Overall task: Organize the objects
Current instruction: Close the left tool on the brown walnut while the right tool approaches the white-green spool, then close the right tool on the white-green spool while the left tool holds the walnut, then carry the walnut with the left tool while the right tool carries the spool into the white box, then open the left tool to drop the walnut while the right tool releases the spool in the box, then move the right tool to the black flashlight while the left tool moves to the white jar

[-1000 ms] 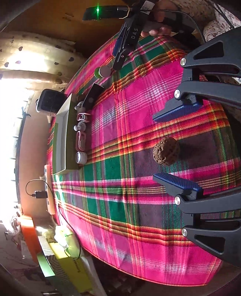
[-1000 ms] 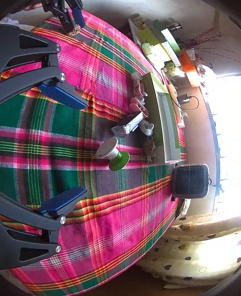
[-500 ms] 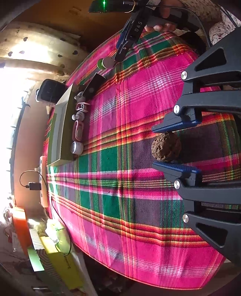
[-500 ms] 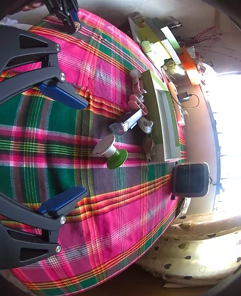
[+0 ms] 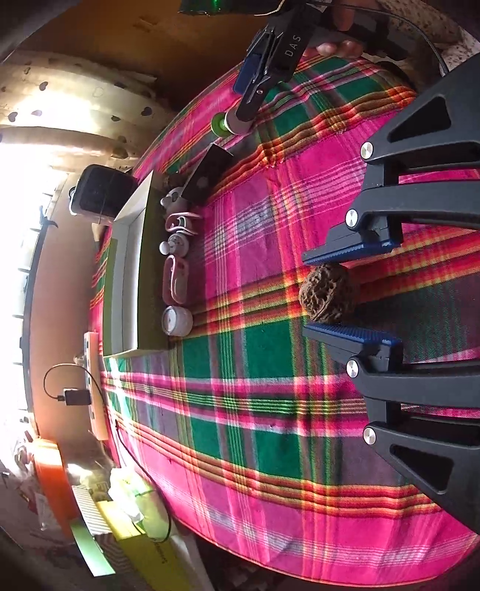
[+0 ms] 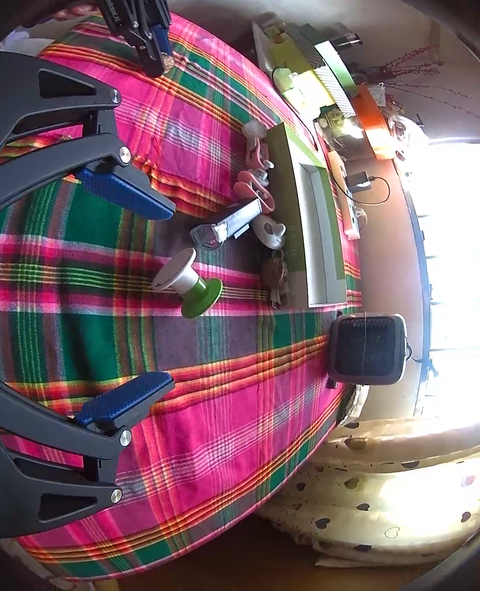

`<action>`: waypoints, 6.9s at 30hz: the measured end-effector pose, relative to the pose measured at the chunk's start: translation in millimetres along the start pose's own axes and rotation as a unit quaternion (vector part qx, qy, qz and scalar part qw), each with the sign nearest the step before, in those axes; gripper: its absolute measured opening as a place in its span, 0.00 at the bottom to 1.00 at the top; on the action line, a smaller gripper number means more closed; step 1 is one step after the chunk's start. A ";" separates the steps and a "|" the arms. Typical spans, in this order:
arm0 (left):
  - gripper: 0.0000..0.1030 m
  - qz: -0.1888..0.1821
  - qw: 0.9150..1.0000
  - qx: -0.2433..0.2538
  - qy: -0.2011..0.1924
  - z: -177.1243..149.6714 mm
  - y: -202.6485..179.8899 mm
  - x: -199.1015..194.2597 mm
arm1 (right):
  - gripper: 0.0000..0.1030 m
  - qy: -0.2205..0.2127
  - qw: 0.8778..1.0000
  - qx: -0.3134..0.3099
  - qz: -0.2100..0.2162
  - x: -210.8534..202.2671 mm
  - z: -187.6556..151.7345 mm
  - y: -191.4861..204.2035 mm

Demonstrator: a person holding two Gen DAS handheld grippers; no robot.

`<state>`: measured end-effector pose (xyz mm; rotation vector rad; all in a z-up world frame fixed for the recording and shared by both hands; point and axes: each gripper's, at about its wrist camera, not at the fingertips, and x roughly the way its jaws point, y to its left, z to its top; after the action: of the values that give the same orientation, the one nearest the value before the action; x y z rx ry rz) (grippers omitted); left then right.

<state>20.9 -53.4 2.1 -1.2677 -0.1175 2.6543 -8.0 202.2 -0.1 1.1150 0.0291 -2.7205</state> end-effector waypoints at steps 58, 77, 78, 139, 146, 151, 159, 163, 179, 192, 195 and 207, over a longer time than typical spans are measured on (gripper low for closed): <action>0.29 -0.021 0.999 0.031 -0.009 109.2 -18.6 44.3 | 0.41 0.007 0.998 -0.032 0.053 38.4 82.3 18.8; 0.29 -0.001 1.000 0.026 -0.012 182.8 11.9 96.1 | 0.41 0.039 0.996 -0.040 0.067 116.0 151.4 35.2; 0.29 0.006 1.000 0.024 -0.009 186.0 14.0 100.3 | 0.41 0.043 0.996 -0.042 0.069 120.7 154.3 36.4; 0.41 0.021 0.999 0.038 0.019 215.8 19.8 142.4 | 0.62 0.084 0.994 -0.066 0.030 180.2 190.0 53.4; 0.41 0.013 1.000 0.015 0.002 208.5 25.9 122.9 | 0.62 0.074 0.995 -0.059 0.034 161.6 184.5 51.1; 0.41 0.015 1.000 0.010 -0.012 200.8 30.0 103.4 | 0.62 0.059 0.996 -0.061 0.037 142.1 177.8 50.0; 0.41 0.008 1.000 -0.007 -0.029 175.7 38.6 70.4 | 0.62 0.033 0.997 -0.059 0.043 105.2 159.3 46.9; 0.41 0.008 0.999 -0.003 -0.033 158.5 36.8 56.2 | 0.62 0.020 0.997 -0.064 0.049 86.9 145.4 45.2; 0.41 -0.009 0.999 -0.024 -0.020 108.3 45.5 44.5 | 0.62 0.015 0.994 -0.080 0.074 45.5 87.5 40.3; 0.41 -0.018 0.999 -0.030 0.003 93.7 46.2 56.0 | 0.62 0.051 0.989 -0.109 0.086 54.7 53.8 49.1; 0.41 -0.018 0.999 -0.031 0.011 93.3 46.2 61.7 | 0.62 0.060 0.988 -0.108 0.089 58.9 51.4 48.6; 0.42 -0.007 1.000 -0.027 0.012 101.1 43.1 74.0 | 0.62 0.077 0.986 -0.121 0.082 69.4 47.4 48.6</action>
<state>-109.1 -78.5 2.7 -1.3090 -0.1956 2.6395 -79.7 137.8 -11.7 1.1940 0.2713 -2.4051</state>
